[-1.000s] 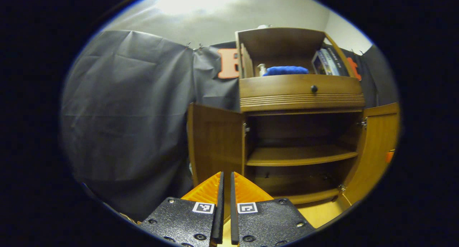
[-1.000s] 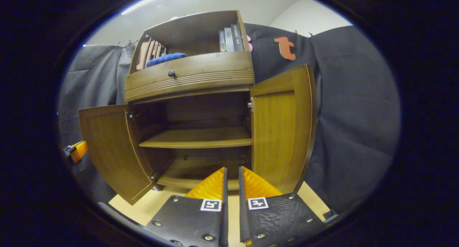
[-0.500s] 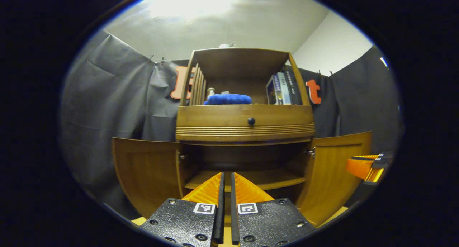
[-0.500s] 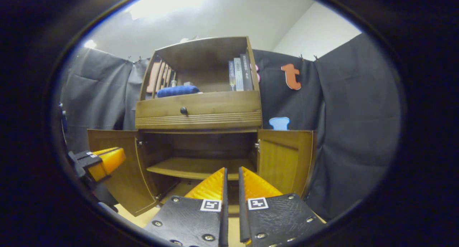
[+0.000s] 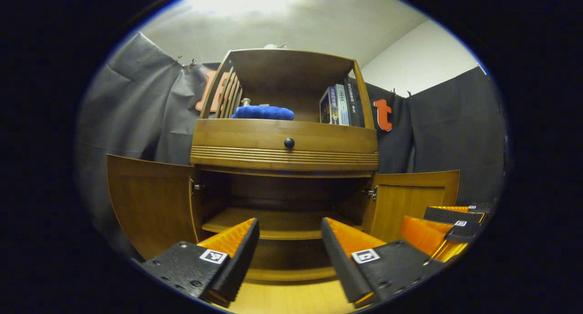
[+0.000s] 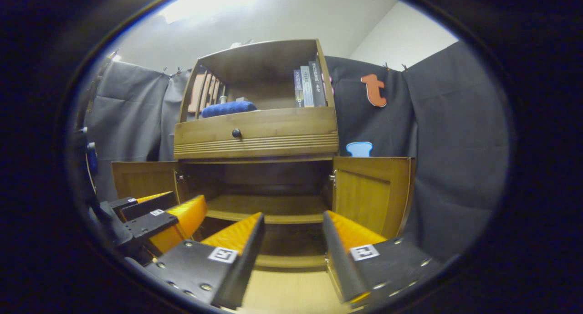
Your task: Open the right door of the double-door shoe cabinet with the right hand, and open the left door with the left hand.
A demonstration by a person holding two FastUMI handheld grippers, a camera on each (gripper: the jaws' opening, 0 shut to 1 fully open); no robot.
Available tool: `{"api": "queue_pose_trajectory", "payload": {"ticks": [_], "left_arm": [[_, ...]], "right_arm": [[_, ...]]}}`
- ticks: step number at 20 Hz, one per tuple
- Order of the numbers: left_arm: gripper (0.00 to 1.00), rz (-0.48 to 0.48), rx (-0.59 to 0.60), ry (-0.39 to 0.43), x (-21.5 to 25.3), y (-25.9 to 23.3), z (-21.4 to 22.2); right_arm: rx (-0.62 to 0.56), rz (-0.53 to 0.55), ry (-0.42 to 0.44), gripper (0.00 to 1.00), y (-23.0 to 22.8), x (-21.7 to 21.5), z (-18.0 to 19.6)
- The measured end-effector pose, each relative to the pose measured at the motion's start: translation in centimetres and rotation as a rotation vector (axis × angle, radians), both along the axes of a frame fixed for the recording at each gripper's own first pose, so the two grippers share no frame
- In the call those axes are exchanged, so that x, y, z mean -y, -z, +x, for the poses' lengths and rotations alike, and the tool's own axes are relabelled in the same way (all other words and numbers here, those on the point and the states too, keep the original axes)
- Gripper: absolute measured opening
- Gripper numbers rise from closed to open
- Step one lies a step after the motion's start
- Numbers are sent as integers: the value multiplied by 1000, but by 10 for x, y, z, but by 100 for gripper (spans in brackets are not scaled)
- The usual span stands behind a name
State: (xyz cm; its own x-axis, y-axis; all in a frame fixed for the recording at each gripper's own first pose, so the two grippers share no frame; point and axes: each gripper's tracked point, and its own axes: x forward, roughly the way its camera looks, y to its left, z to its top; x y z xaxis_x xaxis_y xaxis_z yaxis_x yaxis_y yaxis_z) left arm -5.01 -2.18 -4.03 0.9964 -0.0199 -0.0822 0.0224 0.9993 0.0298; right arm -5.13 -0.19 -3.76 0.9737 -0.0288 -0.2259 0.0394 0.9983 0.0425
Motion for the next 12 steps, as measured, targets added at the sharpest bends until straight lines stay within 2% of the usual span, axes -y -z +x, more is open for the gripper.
{"api": "queue_pose_trajectory", "payload": {"ticks": [1, 2, 3, 4, 9, 10, 11, 12], "left_arm": [[99, -1, -4, -6, 0, 2, 2], [97, 2, -2, -11, -1, 2, 2], [95, 5, -2, -3, 2, 2, 3], [95, 9, -3, 4, 5, 3, 4], [95, 10, -18, 21, 11, 7, 5], [95, 11, -20, 22, 12, 8, 4], [95, 14, -24, 23, 13, 9, 4], [95, 17, -25, 22, 13, 9, 4]], "right_arm": [[1, 8, 2, 82, -1, 2, -3], [1, 13, 8, 94, 0, 3, -2], [1, 16, 14, 94, 0, 5, -2], [-1, 16, 19, 99, 1, 7, -2], [-15, 14, 27, 99, 5, 12, -4], [-15, 14, 28, 94, 6, 13, -5], [-14, 13, 27, 94, 6, 13, -6], [-15, 12, 26, 99, 7, 14, -5]]}}
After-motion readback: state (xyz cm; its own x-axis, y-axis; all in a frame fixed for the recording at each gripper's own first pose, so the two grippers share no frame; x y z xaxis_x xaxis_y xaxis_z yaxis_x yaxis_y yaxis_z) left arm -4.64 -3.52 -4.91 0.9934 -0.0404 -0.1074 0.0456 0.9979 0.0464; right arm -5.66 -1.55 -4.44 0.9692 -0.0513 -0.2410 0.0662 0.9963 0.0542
